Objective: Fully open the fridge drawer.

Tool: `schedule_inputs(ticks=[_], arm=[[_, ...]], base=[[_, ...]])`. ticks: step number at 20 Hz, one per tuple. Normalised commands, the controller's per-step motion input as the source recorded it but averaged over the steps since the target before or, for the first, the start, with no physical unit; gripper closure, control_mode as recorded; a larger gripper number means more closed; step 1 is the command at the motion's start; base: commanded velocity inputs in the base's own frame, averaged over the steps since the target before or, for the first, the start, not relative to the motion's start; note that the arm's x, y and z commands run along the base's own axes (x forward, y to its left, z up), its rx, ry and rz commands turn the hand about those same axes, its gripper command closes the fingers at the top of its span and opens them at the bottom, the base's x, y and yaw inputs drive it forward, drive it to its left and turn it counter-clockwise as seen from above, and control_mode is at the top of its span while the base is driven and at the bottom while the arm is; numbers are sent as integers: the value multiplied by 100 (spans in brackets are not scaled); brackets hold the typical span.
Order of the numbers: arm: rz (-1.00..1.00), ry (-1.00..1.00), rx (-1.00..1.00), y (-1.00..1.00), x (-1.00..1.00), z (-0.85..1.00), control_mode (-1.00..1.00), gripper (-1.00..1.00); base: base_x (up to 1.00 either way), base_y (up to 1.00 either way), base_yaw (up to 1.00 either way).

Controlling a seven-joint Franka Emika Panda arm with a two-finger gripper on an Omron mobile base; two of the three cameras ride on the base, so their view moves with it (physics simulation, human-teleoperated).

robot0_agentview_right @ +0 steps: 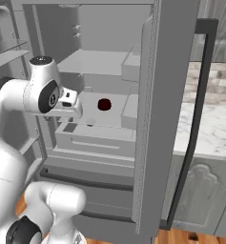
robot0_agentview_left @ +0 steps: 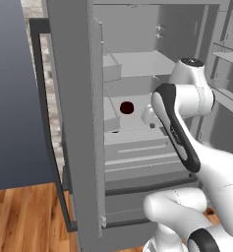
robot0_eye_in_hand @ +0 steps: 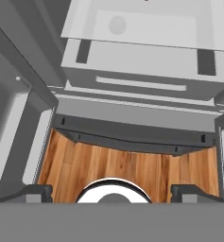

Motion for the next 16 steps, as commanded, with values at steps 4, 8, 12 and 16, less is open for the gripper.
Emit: schedule_inputs(ticks=[4,8,12,16], arm=[[0,0,0,-1,-8,-4,-100,-100],[0,-2,-2,0,32,-28,-100,-100],[0,-2,-3,-7,55,-44,-100,-100],[0,0,0,-29,54,-41,-100,-100]], base=[[0,0,0],[0,0,0],[0,0,0],[0,0,0]])
